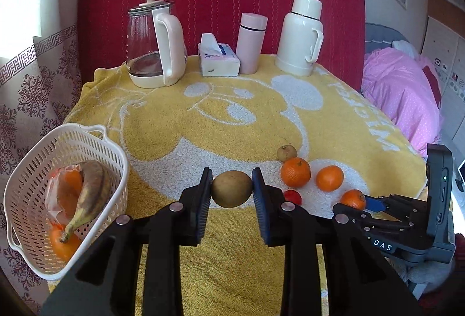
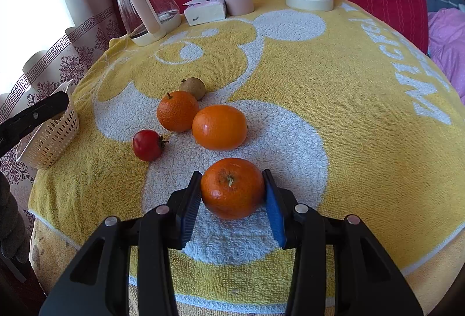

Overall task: Organize fruits
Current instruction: 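Grasp the small brown kiwi with the left tool while the right tool holds the orange, then lower the kiwi into the white basket and open the left tool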

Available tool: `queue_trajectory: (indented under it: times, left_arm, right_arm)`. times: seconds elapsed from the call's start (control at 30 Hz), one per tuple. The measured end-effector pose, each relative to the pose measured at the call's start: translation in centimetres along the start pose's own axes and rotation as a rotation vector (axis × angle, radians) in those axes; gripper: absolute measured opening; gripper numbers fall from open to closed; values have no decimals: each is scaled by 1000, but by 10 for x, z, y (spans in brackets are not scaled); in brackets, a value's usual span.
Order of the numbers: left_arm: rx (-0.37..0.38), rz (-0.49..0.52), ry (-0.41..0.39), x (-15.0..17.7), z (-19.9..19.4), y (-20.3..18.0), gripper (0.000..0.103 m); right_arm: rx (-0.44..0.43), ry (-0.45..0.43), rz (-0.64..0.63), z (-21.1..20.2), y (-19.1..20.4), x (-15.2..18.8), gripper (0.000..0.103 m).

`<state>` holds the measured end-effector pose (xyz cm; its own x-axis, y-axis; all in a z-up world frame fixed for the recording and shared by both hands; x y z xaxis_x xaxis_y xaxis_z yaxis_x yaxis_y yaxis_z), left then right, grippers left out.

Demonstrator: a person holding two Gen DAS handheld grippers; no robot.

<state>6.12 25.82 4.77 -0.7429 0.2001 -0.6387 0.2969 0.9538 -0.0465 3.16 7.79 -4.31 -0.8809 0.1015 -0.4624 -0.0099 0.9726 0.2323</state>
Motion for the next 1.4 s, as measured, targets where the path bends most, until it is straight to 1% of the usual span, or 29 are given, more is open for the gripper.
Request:
queue_trajectory:
  times: [0.17,0.3,0.47,0.63,0.9,0.93,0.97,1.0,1.03,1.1,1.27,1.4]
  left_arm:
    - [-36,-40,-65,-9,-25,20,29]
    - [-70,-79,-99,-13,-39,41,29]
    - [-90,-143,-122,-16,-50,69,29]
    - [-134,-190,-145,-15,-60,94,29]
    - [-183,-271,-149,-11,-63,127,29]
    - [-195,-282,-153,-11,-63,130,35]
    - [-207,-296,-150,-11,-63,133,44]
    - [-221,-312,-149,-10,-63,136,72]
    - [-237,-327,-159,-10,-65,140,88]
    - [-259,-337,-172,-10,-68,144,88]
    - [-282,-335,-188,-10,-74,145,88]
    - [-299,-336,-202,-10,-80,147,88]
  right_arm:
    - [1,-1,0,-1,0,-1,42]
    - [1,-1,0,0,0,0,42]
    - [1,-1,1,-1,0,0,42]
    - [1,-1,1,-1,0,0,42]
    - [1,-1,1,-1,0,0,42]
    - [1,-1,1,-1,0,0,42]
    - [1,-1,1,-1,0,-1,42]
    - [1,-1,2,-1,1,-1,42]
    - [1,-1,1,-1,1,0,42]
    - [1,-1,2,-1,1,0,42]
    - [-4,-5,5,-2,0,-1,42]
    - [-45,-12,17,-6,0,-2,41]
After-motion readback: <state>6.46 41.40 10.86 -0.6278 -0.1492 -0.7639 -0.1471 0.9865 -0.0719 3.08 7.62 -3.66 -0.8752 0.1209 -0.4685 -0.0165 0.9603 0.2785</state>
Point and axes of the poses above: each gripper's, at about its wrist camera, not at the fingertips, and z roughly the way its jaws point, y to its left, x to its underside, the point moved 7 cm from there along z, roughly the way its jaws point, and after that the axes turned 11 degrees about y, right-handed, at the moved point
